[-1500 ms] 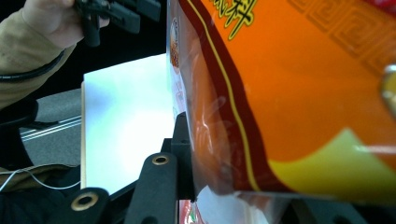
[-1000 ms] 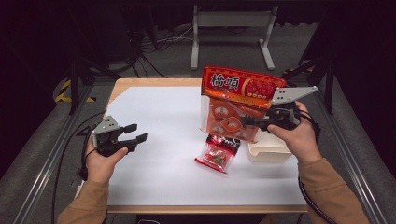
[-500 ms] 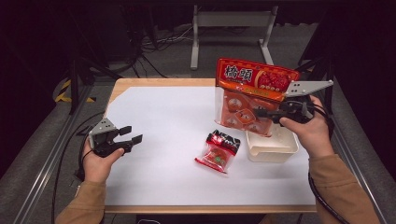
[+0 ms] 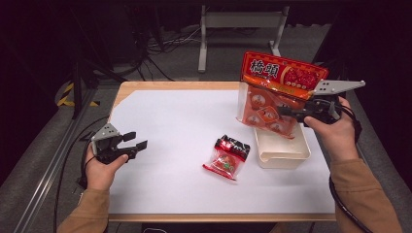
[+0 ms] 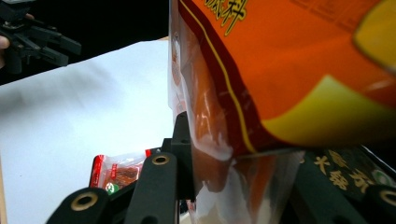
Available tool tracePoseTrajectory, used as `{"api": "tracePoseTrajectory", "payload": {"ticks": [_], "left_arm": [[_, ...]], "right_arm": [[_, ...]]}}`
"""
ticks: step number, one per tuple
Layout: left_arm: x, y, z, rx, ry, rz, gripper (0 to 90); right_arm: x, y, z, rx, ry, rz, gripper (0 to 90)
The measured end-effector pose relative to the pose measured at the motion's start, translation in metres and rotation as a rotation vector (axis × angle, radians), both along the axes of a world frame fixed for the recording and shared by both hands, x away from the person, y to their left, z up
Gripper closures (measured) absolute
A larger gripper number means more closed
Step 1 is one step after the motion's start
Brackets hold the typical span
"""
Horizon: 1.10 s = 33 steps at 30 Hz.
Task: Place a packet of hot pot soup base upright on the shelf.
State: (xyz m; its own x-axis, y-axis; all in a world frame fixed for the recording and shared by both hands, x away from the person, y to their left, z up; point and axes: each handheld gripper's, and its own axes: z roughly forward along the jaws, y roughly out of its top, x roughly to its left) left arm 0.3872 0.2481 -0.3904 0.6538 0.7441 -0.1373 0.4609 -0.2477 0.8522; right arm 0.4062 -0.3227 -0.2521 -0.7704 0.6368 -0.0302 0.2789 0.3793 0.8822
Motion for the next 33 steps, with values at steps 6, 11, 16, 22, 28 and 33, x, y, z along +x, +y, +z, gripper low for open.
{"api": "tracePoseTrajectory", "payload": {"ticks": [6, 11, 16, 22, 28, 33], "left_arm": [[0.001, 0.002, -0.002, -0.002, 0.003, 0.003, 37.9], [0.001, 0.002, -0.002, -0.003, 0.006, 0.001, 37.9], [0.001, 0.002, -0.003, -0.006, 0.013, 0.003, 37.9], [0.001, 0.003, -0.003, -0.007, 0.014, -0.002, 37.9], [0.001, 0.002, -0.004, -0.016, 0.019, 0.0, 37.9], [0.001, 0.003, -0.005, -0.023, 0.02, -0.008, 37.8]], "right_arm": [[0.001, -0.009, -0.002, 0.013, -0.002, -0.027, 70.2], [0.002, -0.014, -0.005, 0.016, 0.002, -0.045, 70.2], [0.003, -0.023, -0.007, 0.019, -0.002, -0.074, 70.2], [0.001, -0.031, -0.008, 0.031, -0.021, -0.114, 70.2], [-0.002, -0.036, -0.01, 0.031, -0.02, -0.145, 70.2], [-0.002, -0.037, -0.014, 0.023, -0.024, -0.16, 70.2]]}}
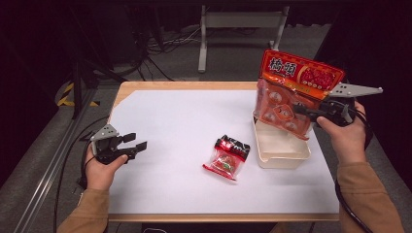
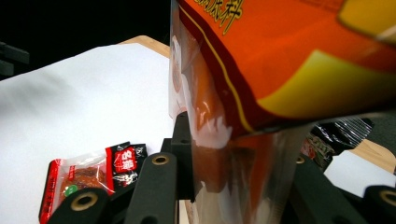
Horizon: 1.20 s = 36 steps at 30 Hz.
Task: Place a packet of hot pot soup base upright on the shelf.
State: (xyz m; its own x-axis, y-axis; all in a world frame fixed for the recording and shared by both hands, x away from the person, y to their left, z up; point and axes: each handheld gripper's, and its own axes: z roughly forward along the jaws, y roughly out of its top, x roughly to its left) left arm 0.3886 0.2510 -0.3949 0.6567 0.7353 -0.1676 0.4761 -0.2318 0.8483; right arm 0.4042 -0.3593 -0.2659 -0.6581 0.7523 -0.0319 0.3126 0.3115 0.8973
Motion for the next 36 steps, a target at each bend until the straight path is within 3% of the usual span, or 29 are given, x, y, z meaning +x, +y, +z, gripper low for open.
{"api": "tracePoseTrajectory", "payload": {"ticks": [11, 28, 36], "left_arm": [[0.0, 0.0, -0.003, -0.005, 0.01, 0.0, 37.8], [0.0, 0.001, -0.004, -0.009, 0.016, 0.001, 37.7], [0.0, 0.001, -0.005, -0.008, 0.02, 0.002, 37.7]], "right_arm": [[0.001, -0.002, -0.016, 0.023, 0.01, -0.015, 70.2], [0.005, 0.0, -0.042, -0.011, 0.036, -0.053, 70.2], [0.005, -0.001, -0.047, -0.013, 0.046, -0.07, 70.2]]}}
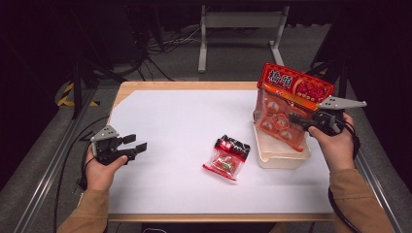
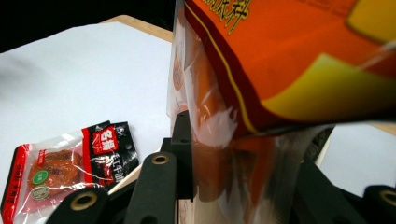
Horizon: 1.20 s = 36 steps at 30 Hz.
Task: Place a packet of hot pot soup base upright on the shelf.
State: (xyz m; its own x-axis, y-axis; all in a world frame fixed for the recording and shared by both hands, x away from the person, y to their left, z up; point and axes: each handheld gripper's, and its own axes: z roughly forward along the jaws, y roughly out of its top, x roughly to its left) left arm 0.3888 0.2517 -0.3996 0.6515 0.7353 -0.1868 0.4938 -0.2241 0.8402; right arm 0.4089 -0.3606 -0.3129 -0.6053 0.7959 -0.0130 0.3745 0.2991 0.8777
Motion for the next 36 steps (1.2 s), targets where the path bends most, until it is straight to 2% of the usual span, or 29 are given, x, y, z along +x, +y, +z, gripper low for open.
{"api": "tracePoseTrajectory", "payload": {"ticks": [6, 8, 15, 20, 29, 36], "left_arm": [[0.001, -0.001, -0.001, 0.004, 0.005, -0.005, 37.7], [0.001, -0.001, -0.001, 0.004, 0.007, -0.003, 37.7], [0.001, -0.001, -0.001, 0.002, 0.008, -0.002, 37.6], [0.001, -0.001, -0.001, 0.006, 0.004, -0.003, 37.6], [0.002, -0.003, 0.0, 0.009, -0.002, -0.009, 37.5], [0.002, -0.004, 0.0, 0.006, 0.004, -0.011, 37.4]], "right_arm": [[0.0, -0.002, -0.008, -0.008, 0.026, -0.012, 70.2], [0.002, -0.001, -0.013, -0.036, 0.047, -0.014, 70.2], [0.005, 0.002, -0.025, -0.04, 0.087, 0.013, 70.2], [0.006, 0.004, -0.028, -0.047, 0.09, 0.015, 70.2], [0.005, 0.004, -0.045, -0.078, 0.111, 0.0, 70.1], [0.005, -0.001, -0.048, -0.061, 0.122, -0.011, 69.8]]}}
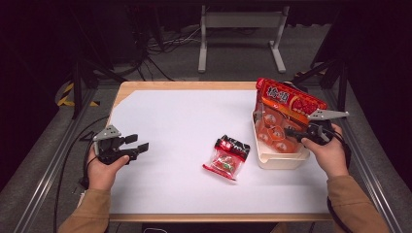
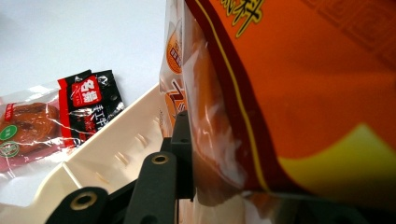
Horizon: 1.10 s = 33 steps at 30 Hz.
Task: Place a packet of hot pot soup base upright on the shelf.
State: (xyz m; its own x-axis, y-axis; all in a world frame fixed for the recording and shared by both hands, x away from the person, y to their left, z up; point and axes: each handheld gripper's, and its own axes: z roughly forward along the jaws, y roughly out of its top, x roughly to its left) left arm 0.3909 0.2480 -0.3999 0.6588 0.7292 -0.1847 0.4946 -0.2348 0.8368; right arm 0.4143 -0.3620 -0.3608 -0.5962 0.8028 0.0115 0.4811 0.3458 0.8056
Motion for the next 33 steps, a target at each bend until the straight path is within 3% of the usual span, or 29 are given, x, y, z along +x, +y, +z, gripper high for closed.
{"api": "tracePoseTrajectory", "payload": {"ticks": [4, 9, 14, 19, 25, 33], "left_arm": [[-0.001, 0.001, 0.0, -0.005, 0.007, 0.003, 37.4], [-0.001, 0.003, 0.0, -0.006, 0.008, 0.007, 37.3], [-0.002, 0.003, 0.0, -0.005, 0.005, 0.006, 37.3], [-0.002, 0.003, -0.001, -0.007, 0.006, 0.006, 37.3], [-0.002, 0.003, 0.0, -0.009, 0.01, 0.005, 37.2], [0.0, 0.001, -0.002, -0.012, 0.014, 0.002, 37.2]], "right_arm": [[0.0, 0.0, 0.002, 0.0, -0.014, -0.008, 66.6], [-0.002, 0.001, 0.003, -0.021, -0.053, -0.031, 55.0], [-0.005, -0.006, 0.005, 0.029, -0.065, -0.07, 45.6], [-0.016, -0.007, 0.007, 0.036, -0.083, -0.07, 38.9], [-0.028, -0.008, 0.009, 0.007, -0.105, -0.09, 37.2], [-0.057, -0.012, 0.018, -0.008, -0.116, -0.126, 36.3]]}}
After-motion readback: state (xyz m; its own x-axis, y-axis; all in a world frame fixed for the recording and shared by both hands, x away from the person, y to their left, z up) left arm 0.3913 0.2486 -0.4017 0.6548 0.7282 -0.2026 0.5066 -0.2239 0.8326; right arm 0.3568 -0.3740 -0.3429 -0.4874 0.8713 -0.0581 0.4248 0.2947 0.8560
